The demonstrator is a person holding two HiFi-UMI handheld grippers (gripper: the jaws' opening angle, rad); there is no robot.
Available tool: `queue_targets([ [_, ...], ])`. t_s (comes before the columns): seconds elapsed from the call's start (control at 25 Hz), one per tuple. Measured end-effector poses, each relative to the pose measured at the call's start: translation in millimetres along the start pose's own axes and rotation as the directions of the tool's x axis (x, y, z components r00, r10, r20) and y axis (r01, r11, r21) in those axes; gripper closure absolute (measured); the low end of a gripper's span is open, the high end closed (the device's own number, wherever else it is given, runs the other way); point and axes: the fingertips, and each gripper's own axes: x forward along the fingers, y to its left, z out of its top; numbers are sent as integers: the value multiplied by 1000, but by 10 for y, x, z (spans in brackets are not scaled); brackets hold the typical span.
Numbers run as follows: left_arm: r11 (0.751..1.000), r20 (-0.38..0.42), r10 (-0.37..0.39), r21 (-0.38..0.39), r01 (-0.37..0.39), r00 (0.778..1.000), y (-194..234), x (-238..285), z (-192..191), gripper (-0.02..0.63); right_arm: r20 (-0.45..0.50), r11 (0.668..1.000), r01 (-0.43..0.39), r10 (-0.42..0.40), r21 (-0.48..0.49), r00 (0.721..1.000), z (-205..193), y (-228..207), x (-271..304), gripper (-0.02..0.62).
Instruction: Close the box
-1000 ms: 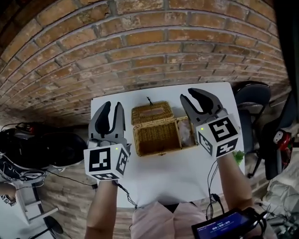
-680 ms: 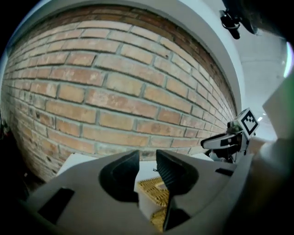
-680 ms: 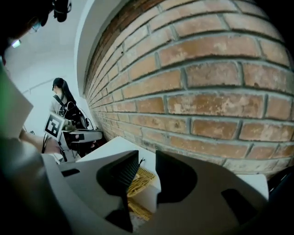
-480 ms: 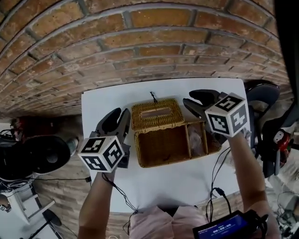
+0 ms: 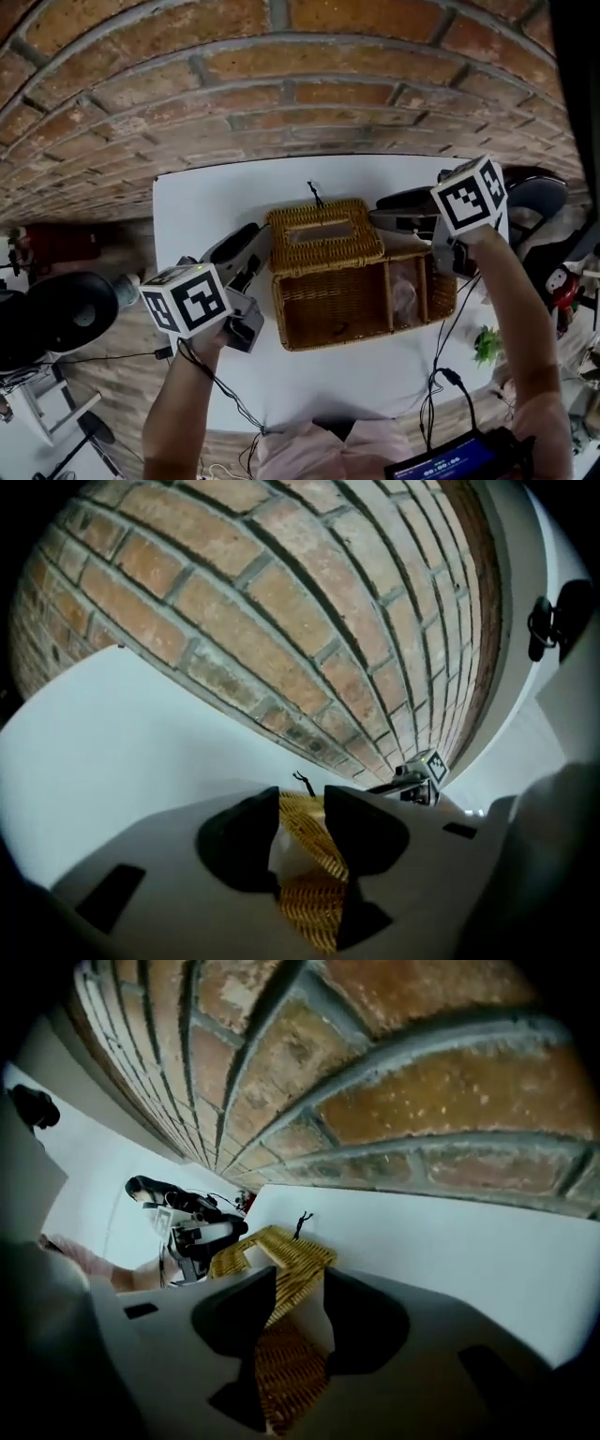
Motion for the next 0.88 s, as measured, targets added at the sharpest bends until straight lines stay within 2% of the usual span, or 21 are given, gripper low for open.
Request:
queue_targets([
  [0.08, 999, -32, -27, -44, 26, 999, 1, 33, -12, 436, -29, 996, -71, 73, 58, 997, -17, 35, 27, 412],
  [0.2, 994, -58, -43, -103, 37, 997, 39, 70, -51, 433, -36, 969, -205, 212, 136, 977, -5, 145, 91, 396],
  [0.32, 992, -70, -44, -123, 35, 997, 48, 102, -117, 433, -71, 949, -266, 281, 171, 957, -50, 167, 161, 383],
  [0.6, 989, -92, -29, -146, 16, 995, 120, 118, -167, 433, -109, 934, -303, 327, 187, 939, -70, 151, 229, 387],
  [0.88, 975, -72, -51, -220, 34, 996, 98, 164, -159, 430, -121, 951, -253, 276, 177, 953, -82, 74, 252, 388],
])
